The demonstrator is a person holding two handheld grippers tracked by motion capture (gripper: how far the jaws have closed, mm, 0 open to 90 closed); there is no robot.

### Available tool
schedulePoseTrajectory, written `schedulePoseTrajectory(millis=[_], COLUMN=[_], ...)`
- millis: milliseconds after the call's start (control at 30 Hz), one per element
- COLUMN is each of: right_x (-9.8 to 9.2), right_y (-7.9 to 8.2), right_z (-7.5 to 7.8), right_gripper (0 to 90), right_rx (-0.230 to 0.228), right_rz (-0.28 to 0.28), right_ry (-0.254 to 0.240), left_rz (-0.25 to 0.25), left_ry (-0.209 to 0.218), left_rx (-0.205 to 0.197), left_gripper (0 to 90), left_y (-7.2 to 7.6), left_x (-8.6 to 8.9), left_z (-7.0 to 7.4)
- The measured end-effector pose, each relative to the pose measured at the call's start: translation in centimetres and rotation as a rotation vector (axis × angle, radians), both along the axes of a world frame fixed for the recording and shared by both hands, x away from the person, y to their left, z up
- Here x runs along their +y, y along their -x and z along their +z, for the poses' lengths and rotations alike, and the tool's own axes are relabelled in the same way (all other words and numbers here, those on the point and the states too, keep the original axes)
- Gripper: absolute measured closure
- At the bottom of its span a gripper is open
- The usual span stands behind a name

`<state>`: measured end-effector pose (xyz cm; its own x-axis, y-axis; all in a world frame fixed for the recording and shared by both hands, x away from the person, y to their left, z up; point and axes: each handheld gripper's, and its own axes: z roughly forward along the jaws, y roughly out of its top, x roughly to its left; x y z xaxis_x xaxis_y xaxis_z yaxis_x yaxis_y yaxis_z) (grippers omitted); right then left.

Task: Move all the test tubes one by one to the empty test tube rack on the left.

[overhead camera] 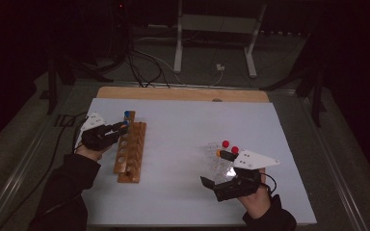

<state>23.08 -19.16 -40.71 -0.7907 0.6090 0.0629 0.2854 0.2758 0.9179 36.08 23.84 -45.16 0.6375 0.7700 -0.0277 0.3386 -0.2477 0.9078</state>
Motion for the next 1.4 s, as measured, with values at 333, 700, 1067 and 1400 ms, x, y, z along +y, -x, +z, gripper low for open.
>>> schedulePoseTrajectory(millis=[333,700,1067,1400], right_x=[0.0,-0.7,-3.7,-4.1], right_y=[0.0,-0.1,-1.7,-2.5], right_z=[0.1,1.0,1.9,-1.3], right_gripper=[0.0,0.0,0.1,10.8], right_rx=[-0.002,-0.022,-0.015,0.078], right_rz=[-0.001,-0.018,-0.116,-0.159], right_ry=[-0.002,-0.012,-0.040,0.032], left_rz=[-0.010,-0.088,-0.222,-0.262], left_ry=[-0.014,0.030,0.038,0.068], left_rx=[0.015,-0.019,-0.033,-0.054], left_gripper=[71.3,44.6,2.2,2.0], left_y=[0.0,1.6,5.3,6.5], left_x=[0.1,0.2,-2.1,-2.6], left_z=[0.0,1.9,3.3,3.5])
